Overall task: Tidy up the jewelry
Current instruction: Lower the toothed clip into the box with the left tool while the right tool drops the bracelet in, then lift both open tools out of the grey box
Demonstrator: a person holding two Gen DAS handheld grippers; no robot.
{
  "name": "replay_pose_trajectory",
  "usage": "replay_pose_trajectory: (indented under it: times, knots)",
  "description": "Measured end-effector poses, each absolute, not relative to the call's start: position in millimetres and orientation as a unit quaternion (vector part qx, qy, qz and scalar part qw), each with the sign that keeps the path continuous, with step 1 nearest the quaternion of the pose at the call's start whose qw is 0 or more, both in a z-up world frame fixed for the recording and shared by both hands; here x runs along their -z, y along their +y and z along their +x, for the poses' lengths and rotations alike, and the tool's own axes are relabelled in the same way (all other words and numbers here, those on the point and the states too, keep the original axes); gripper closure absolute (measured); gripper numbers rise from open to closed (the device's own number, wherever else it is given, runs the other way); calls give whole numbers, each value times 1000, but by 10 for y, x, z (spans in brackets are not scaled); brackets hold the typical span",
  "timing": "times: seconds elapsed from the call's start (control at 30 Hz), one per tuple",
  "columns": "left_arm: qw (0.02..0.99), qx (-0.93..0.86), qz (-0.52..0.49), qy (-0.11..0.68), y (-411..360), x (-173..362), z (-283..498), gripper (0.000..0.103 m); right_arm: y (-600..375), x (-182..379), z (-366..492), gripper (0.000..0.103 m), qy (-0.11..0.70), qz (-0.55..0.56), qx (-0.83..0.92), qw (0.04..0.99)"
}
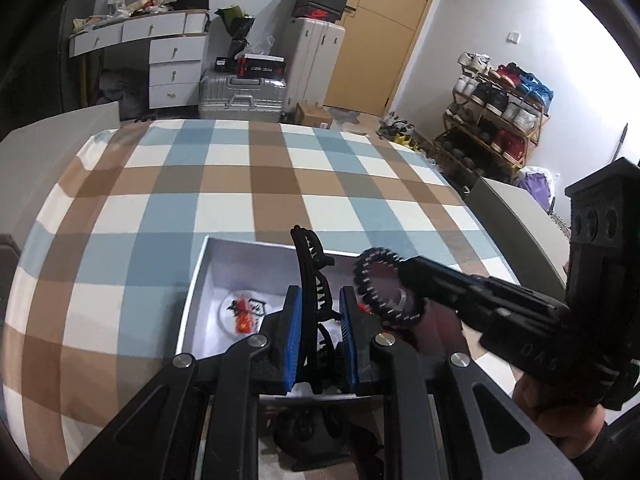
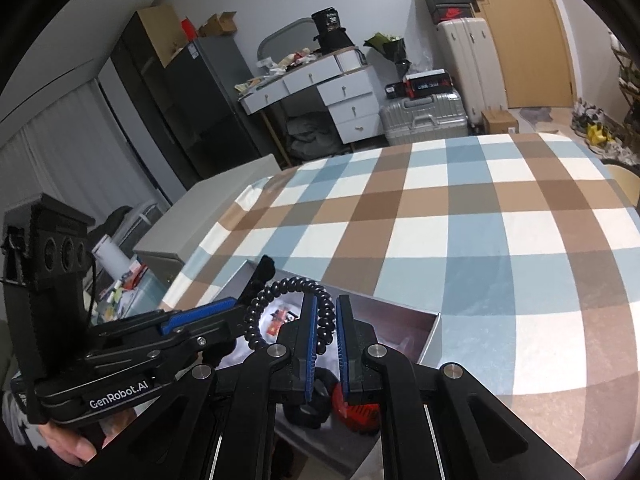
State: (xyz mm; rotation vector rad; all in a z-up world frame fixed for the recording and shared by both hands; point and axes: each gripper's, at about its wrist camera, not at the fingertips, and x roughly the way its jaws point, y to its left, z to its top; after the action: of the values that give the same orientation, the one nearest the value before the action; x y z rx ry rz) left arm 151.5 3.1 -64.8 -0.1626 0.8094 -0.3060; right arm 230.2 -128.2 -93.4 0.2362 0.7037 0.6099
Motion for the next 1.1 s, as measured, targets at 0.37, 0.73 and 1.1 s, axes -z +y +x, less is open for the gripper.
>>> replay_pose_trajectory:
  times: [0.37,0.73,1.1]
  knots:
    - [893,145,-108,412,58,681,1657,77,-1345,930,2355,82,334,137,-285,888]
    - [906,139,-133,378,244,499,1394,43,-1425,767,2136,56,313,133,-288,895]
    - [927,92,-114,346,333,385,1101,29,-1496,551,1744,33,282,118,-276,911]
